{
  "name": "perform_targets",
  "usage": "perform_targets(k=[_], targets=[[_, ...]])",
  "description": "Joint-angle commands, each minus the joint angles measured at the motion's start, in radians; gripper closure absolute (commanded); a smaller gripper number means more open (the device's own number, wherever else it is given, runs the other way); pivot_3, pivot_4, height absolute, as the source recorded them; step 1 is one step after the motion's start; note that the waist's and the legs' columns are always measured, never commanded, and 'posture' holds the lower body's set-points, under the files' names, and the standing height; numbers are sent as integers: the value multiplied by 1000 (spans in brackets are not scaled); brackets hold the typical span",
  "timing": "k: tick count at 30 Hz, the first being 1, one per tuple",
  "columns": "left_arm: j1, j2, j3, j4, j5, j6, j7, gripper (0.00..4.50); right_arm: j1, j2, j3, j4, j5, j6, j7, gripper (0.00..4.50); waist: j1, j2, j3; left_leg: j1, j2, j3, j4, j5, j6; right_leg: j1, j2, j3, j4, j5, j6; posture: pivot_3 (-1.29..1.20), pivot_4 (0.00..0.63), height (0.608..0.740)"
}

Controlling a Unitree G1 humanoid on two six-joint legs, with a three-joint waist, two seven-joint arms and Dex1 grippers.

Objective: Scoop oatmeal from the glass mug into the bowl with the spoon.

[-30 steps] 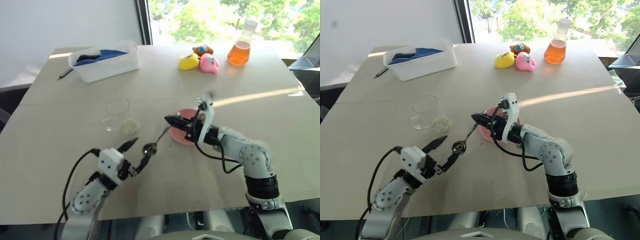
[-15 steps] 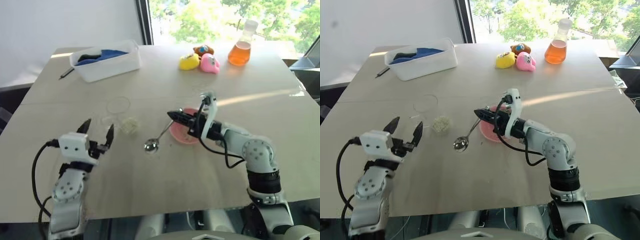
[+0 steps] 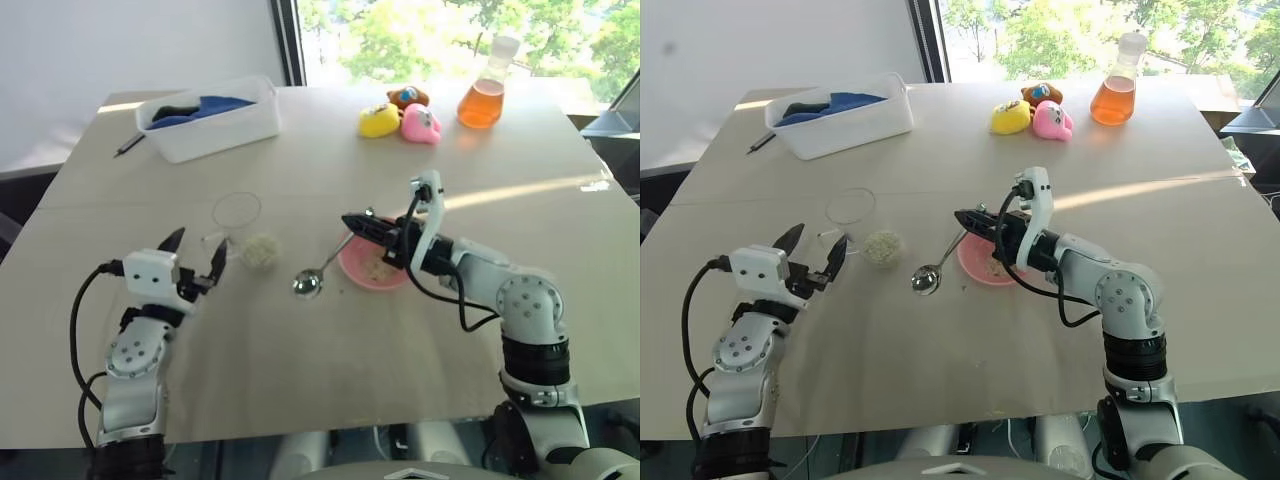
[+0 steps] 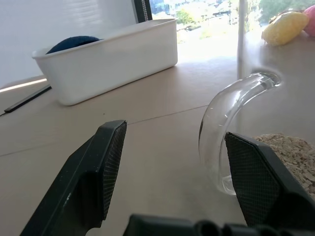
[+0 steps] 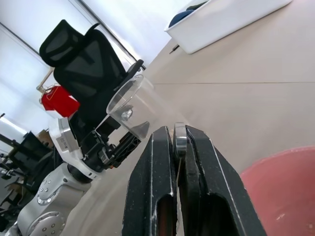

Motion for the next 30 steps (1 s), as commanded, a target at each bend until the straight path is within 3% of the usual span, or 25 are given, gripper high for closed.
perform_targets(k=[1, 5, 6, 13, 21, 30], targets=[[-29, 14, 5, 1, -13, -22, -12, 2222, -16, 0, -8, -52, 28, -7, 0, 4500, 0, 0, 0, 0, 0, 0, 0, 0, 0, 0, 0, 0, 0, 0, 0, 0, 150, 740], [-62, 10, -11, 17, -10, -6, -22, 4173, -17, 0, -8, -51, 27, -11, -2, 4500, 0, 0, 0, -1, 0, 0, 0, 0, 0, -1, 0, 0, 1, 0, 0, 0, 150, 740], [-71, 10, -17, 22, -10, -2, -23, 4400, -20, -1, -9, -50, 25, -13, -2, 4500, 0, -1, 0, -1, 0, 0, 0, 0, -1, -2, 0, 0, 1, 0, 0, 0, 150, 740], [-105, 3, -38, 42, -18, 22, -23, 4400, -87, -37, -44, -38, 29, -25, -2, 4500, 0, 0, 0, -1, 0, 1, 0, 1, -1, -2, 0, 1, 2, 0, 0, 0, 150, 740], [-158, -8, -84, 21, -71, 93, -69, 4400, -375, -78, -126, 50, 19, -65, -33, 4500, 2, -1, -1, -1, -1, 0, 1, 2, -3, -2, 0, 0, 3, 0, 0, 0, 150, 740], [-306, 25, -151, 108, -32, 68, -136, 4400, -462, -60, 18, 113, -102, -124, 76, 4500, -2, 0, -1, -3, -1, 2, 1, 3, -4, -5, 1, 1, 2, 1, 0, 0, 150, 740]])
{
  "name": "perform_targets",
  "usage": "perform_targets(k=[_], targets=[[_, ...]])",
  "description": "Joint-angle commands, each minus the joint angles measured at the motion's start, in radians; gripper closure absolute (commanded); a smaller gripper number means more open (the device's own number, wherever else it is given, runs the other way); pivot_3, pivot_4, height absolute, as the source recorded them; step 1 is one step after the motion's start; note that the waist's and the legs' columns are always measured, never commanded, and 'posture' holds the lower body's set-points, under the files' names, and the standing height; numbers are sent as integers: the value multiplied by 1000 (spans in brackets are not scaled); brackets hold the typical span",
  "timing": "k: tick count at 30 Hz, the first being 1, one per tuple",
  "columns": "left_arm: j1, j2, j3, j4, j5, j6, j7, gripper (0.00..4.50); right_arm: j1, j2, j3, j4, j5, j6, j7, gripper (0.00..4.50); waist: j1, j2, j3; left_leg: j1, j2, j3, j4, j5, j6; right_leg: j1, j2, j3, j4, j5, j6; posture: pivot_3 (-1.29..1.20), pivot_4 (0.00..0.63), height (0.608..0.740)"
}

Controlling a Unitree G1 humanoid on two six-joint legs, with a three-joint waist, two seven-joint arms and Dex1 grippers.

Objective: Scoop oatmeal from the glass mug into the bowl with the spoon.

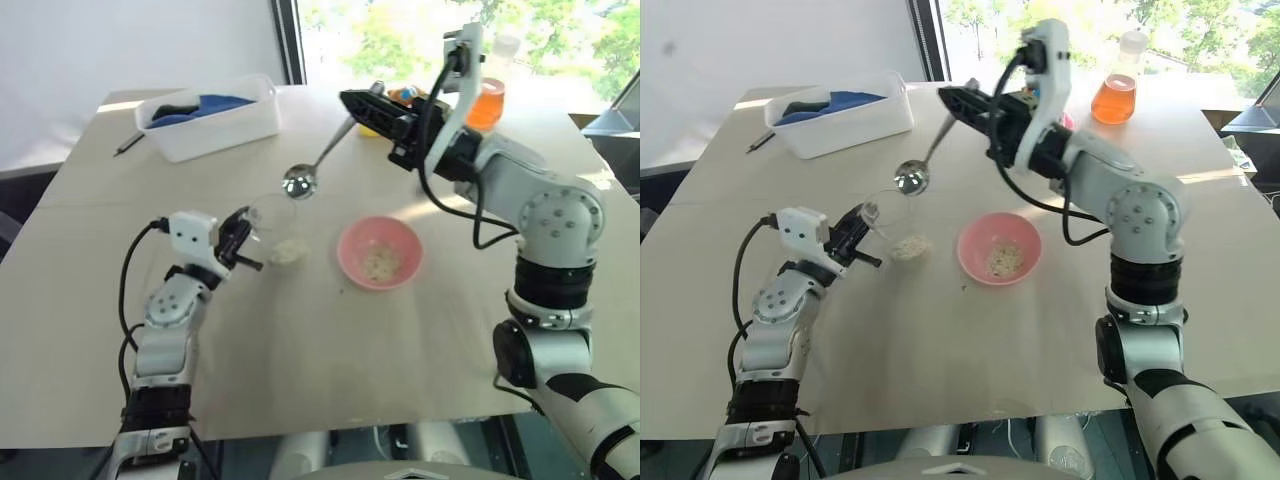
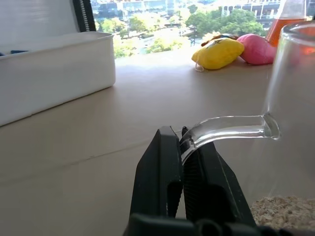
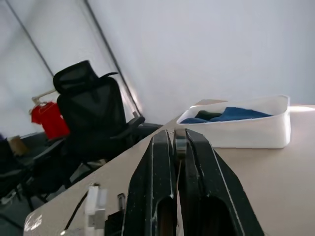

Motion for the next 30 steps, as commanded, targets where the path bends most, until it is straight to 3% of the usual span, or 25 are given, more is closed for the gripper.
perform_targets(k=[1, 9, 17, 24, 30], targets=[[-50, 28, -9, 11, 17, -41, -30, 4400, -19, -8, 52, 1, -57, -48, 62, 4500, 0, 0, 0, 0, 0, 1, 0, 0, 0, 0, 0, 1, 0, 0, 0, 0, 150, 740], [-81, 60, -24, 41, 77, -79, -39, 4400, -7, -86, 250, 23, -283, -151, 200, 4500, -1, 0, 0, -2, 0, 2, 0, 0, 0, -3, 0, 1, 0, 0, 0, 0, 150, 740], [-91, 77, -62, 42, 132, -104, -36, 4400, -2, -12, 368, 125, -435, -248, 258, 4500, -2, 0, 0, -1, 0, 1, 0, 1, -1, -3, 0, 2, 2, 0, 0, 0, 150, 740], [-91, 87, -66, 63, 142, -127, -38, 4400, 25, 40, 367, 112, -417, -156, 281, 4500, -1, 0, 0, -1, 0, 1, 0, 1, -2, -3, 0, 2, 1, 0, 0, 0, 150, 740], [-93, 81, -79, 111, 149, -165, -34, 4400, 20, 100, 200, 121, -338, 27, 182, 4500, 0, 0, 0, -1, 0, 1, 0, 1, -2, -3, 0, 2, 2, 0, 0, 0, 150, 740]])
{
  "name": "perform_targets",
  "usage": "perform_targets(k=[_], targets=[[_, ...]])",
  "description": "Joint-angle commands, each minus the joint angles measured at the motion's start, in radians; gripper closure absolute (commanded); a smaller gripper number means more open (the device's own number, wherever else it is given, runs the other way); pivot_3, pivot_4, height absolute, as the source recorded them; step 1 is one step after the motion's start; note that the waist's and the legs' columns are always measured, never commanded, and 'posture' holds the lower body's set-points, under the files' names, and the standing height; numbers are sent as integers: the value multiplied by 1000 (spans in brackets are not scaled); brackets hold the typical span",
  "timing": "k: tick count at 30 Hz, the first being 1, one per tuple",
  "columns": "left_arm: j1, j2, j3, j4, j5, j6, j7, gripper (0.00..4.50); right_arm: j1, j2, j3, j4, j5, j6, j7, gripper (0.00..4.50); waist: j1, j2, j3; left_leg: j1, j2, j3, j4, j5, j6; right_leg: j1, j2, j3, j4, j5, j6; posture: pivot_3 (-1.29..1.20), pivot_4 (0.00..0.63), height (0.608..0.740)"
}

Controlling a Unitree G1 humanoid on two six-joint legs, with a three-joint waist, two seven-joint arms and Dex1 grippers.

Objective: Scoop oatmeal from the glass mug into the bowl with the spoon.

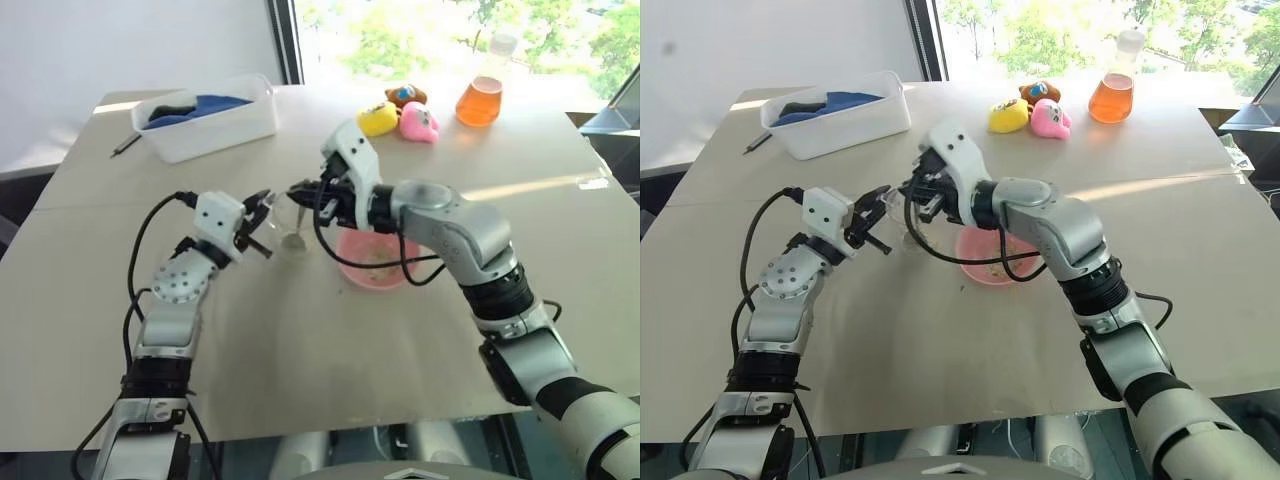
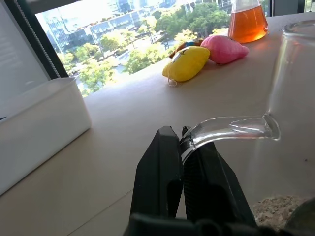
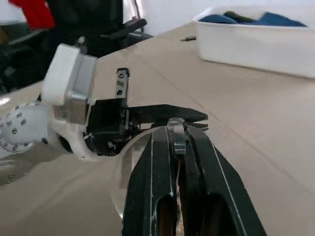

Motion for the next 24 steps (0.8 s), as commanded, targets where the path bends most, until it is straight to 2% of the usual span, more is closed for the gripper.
perform_targets(k=[1, 9, 24], targets=[[-4, 9, -6, 48, 23, -36, 2, 4400, -33, 40, -116, -12, 63, 103, -65, 4500, 1, 0, 0, 0, 0, 0, 0, 0, 0, 0, 0, 0, 0, 0, 0, 0, 150, 740], [-29, -14, -15, 152, 12, -82, 6, 4400, -116, 90, -351, 66, 148, 286, -209, 4500, 2, 0, -1, 1, 0, 0, 0, 0, 0, 0, 0, 0, 2, 0, -1, 0, 150, 740], [-69, -76, -47, 304, 7, -172, 2, 4400, -233, 131, -694, 180, 278, 440, -466, 4500, 4, 1, -4, 3, -1, 1, 1, 0, 0, 2, 0, 0, 5, 1, -1, 0, 150, 740]])
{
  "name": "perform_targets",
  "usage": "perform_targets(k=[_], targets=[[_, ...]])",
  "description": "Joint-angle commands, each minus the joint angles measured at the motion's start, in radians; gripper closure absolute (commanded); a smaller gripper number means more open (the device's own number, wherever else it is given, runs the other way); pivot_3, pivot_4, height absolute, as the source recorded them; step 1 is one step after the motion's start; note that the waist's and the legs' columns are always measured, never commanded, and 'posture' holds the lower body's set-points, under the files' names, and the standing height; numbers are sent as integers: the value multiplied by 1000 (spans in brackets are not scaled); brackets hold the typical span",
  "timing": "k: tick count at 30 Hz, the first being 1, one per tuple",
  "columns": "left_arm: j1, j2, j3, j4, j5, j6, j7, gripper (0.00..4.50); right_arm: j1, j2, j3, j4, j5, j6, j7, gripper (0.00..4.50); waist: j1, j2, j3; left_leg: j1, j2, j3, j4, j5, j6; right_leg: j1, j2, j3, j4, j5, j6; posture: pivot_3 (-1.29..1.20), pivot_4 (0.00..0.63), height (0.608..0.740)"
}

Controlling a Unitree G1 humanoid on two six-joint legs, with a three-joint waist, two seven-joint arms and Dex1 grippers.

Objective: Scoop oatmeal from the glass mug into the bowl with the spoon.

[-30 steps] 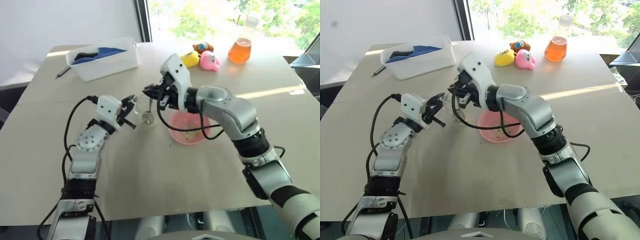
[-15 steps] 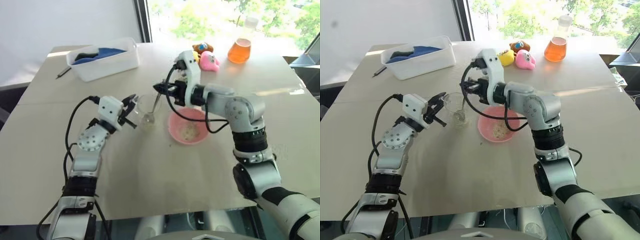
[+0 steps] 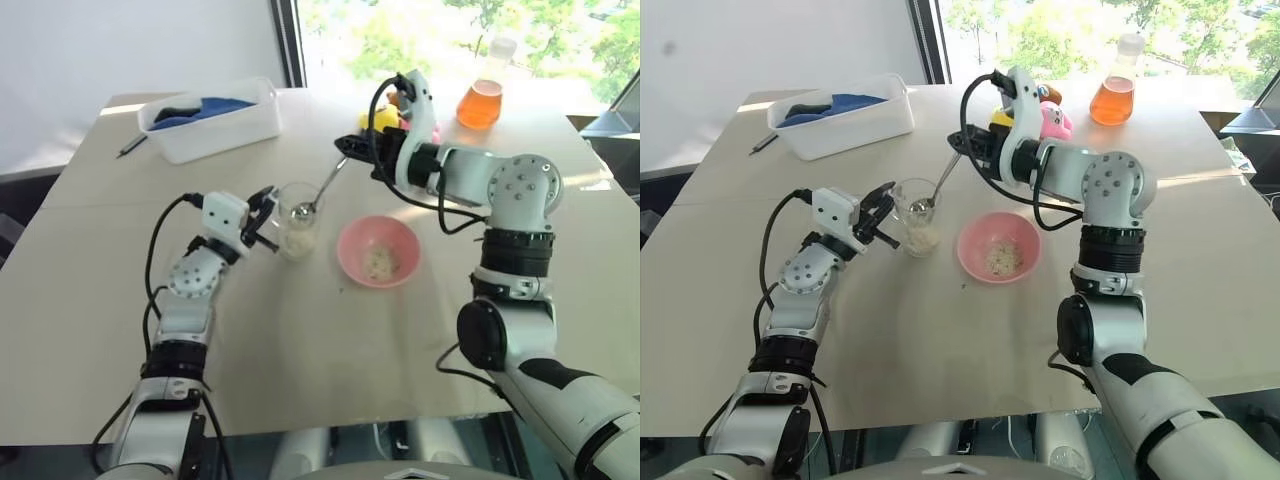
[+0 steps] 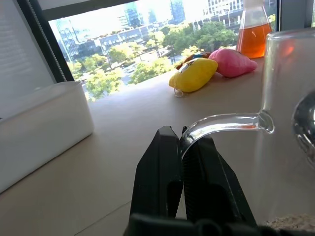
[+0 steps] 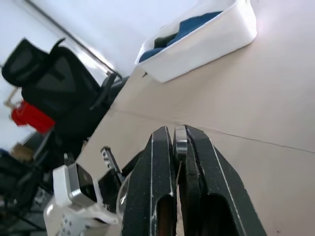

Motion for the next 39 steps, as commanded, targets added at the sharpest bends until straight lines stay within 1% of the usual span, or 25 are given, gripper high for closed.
perform_targets(k=[1, 8, 16, 20, 25, 33, 39], targets=[[22, -21, -30, 56, 21, 7, -10, 4400, -41, -8, -73, 1, 41, 25, -53, 4500, 2, 1, -1, 0, 0, 0, 0, 0, 0, 0, 0, 0, 0, 0, 0, 0, 150, 740], [-5, -73, -17, 86, -28, -16, -27, 4400, -69, -23, -198, 40, 94, 82, -151, 4500, 6, 2, -3, 0, -2, 0, 1, 0, 2, 1, -1, -1, 0, 0, 0, 0, 150, 740], [-10, -92, -29, 89, -18, -49, -28, 4400, -99, -10, -314, 53, 170, 107, -272, 4500, 5, 2, -3, -1, -2, 0, 1, 0, 2, 1, -2, -1, 0, 0, 0, 0, 150, 740], [-16, -99, -31, 96, -19, -62, -34, 4400, -99, -9, -340, 52, 202, 119, -320, 4500, 5, 2, -3, -1, -2, 0, 1, 0, 3, 1, -2, -1, 0, 0, 0, 0, 150, 740], [-27, -106, -36, 126, -4, -103, -28, 4400, -110, -34, -379, 56, 247, 136, -371, 4500, 5, 2, -3, -1, -2, 0, 1, 0, 3, 1, -1, -1, 0, 0, 0, 0, 150, 740], [-26, -113, -40, 139, 3, -126, -23, 4400, -127, -74, -473, 56, 368, 198, -463, 4500, 2, 2, -3, -1, -1, 1, 0, 0, 5, 1, -1, -1, 0, 0, 0, 0, 150, 740], [-25, -112, -35, 151, 7, -135, -21, 4400, -115, -102, -551, 44, 516, 251, -596, 4500, 3, 2, -3, -1, -1, 1, 1, -1, 6, 1, -1, -1, 0, 0, 0, 0, 150, 740]])
